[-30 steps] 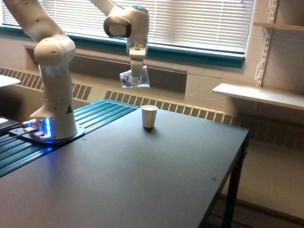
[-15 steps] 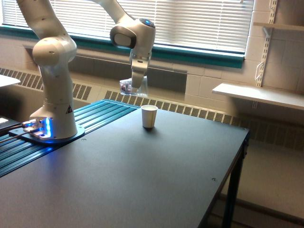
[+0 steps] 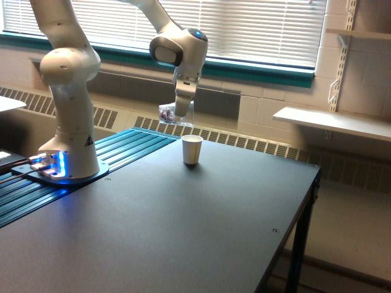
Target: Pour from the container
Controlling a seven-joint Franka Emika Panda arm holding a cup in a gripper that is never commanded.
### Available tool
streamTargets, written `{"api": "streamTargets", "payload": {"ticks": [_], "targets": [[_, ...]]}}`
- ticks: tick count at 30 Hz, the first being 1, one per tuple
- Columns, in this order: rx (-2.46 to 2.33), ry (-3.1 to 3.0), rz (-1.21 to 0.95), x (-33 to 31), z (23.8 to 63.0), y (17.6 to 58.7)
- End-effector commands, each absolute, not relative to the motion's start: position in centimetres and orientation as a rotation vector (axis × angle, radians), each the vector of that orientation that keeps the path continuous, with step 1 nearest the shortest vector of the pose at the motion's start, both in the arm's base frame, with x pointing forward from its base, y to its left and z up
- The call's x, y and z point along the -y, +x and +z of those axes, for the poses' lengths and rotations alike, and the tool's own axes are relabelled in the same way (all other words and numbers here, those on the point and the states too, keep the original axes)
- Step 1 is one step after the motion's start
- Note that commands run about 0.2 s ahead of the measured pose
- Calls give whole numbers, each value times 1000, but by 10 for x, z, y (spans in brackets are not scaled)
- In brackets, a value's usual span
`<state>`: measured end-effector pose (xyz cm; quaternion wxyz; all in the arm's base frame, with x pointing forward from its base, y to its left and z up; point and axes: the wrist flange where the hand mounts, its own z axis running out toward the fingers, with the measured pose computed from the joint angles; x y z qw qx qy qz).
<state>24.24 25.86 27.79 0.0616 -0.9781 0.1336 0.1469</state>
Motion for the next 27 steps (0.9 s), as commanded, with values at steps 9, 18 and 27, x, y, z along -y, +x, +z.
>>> {"api": "streamTargets", "payload": {"ticks": [9, 18, 27], "targets": [[-449, -2942, 575, -260, 270, 240], [-509, -2918, 615, -254, 270, 248], [-563, -2902, 703, -246, 265, 244]]}}
